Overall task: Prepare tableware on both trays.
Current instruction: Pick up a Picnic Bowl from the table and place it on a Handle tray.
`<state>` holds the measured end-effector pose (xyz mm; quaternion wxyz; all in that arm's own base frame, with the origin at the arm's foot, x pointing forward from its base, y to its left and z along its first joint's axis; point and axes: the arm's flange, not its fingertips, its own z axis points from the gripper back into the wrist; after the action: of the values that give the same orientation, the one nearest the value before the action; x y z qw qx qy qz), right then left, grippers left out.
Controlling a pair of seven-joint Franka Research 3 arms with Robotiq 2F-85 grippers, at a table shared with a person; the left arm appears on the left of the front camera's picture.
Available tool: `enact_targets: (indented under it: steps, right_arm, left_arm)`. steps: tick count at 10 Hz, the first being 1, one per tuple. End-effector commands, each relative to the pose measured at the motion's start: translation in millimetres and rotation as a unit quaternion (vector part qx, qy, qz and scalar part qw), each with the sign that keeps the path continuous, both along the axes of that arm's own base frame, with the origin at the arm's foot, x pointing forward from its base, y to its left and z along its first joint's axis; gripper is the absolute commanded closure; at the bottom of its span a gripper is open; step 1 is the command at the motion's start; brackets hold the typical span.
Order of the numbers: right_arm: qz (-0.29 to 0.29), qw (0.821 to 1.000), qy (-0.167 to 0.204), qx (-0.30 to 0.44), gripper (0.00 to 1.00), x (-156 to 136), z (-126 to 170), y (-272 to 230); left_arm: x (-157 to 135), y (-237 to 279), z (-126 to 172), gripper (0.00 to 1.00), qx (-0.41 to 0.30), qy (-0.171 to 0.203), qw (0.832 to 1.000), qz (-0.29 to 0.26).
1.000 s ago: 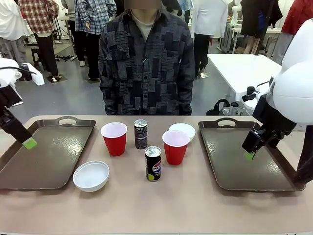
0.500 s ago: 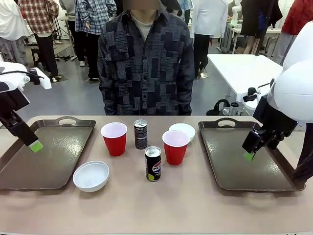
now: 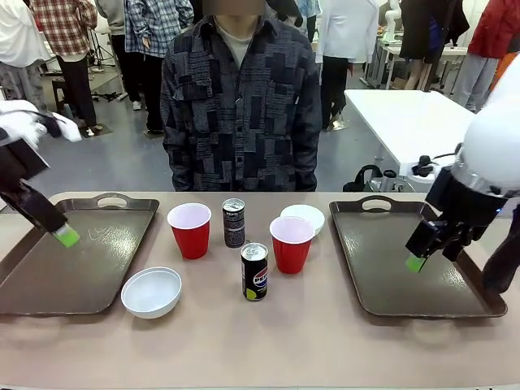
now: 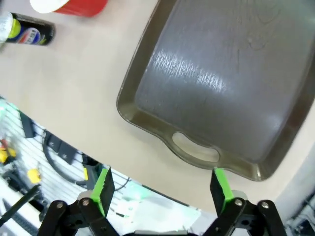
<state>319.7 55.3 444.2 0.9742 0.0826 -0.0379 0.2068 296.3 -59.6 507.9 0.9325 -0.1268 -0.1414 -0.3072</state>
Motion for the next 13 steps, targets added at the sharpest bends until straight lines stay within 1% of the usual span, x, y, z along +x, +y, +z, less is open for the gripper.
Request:
enact_targets:
  steps: [1,2,3,4,6,7,8,10,11,13]
  right_arm:
    - [-0.015,0.994,-0.006,0.111,0.00,-68,-41,-66]
    - [-0.033,0.986,0.001,0.165,0.00,-77,-38,-104]
    - [-0.053,0.977,0.004,0.208,0.00,-84,-41,-135]
    - [-0.059,0.965,0.014,0.253,0.00,-91,-48,-160]
    - [-0.086,0.934,0.020,0.347,0.00,-90,-60,-210]
    - [-0.093,0.923,0.027,0.372,0.00,-87,-66,-222]
    - [-0.106,0.913,0.031,0.393,0.00,-81,-69,-235]
    - [-0.116,0.893,0.025,0.434,0.00,-79,-68,-262]
    - [-0.121,0.886,0.014,0.448,0.00,-83,-66,-276]
    - [-0.141,0.877,0.007,0.460,0.00,-86,-67,-291]
  left_arm:
    - [-33,76,-31,0.00,-0.118,-0.007,0.993,0.001]
    - [-34,115,-33,0.00,-0.161,0.015,0.987,0.007]
    - [-35,140,-39,0.00,-0.194,0.021,0.980,0.021]
    - [-40,160,-46,0.00,-0.216,0.026,0.976,0.025]
    - [-46,195,-59,0.00,-0.268,0.038,0.962,0.048]
    - [-48,211,-59,0.00,-0.291,0.033,0.954,0.062]
    - [-47,230,-58,0.00,-0.319,0.020,0.944,0.086]
    - [-55,259,-48,0.00,-0.352,-0.008,0.927,0.129]
    - [-58,272,-45,0.00,-0.362,-0.017,0.921,0.146]
    - [-60,298,-47,0.00,-0.381,-0.023,0.908,0.173]
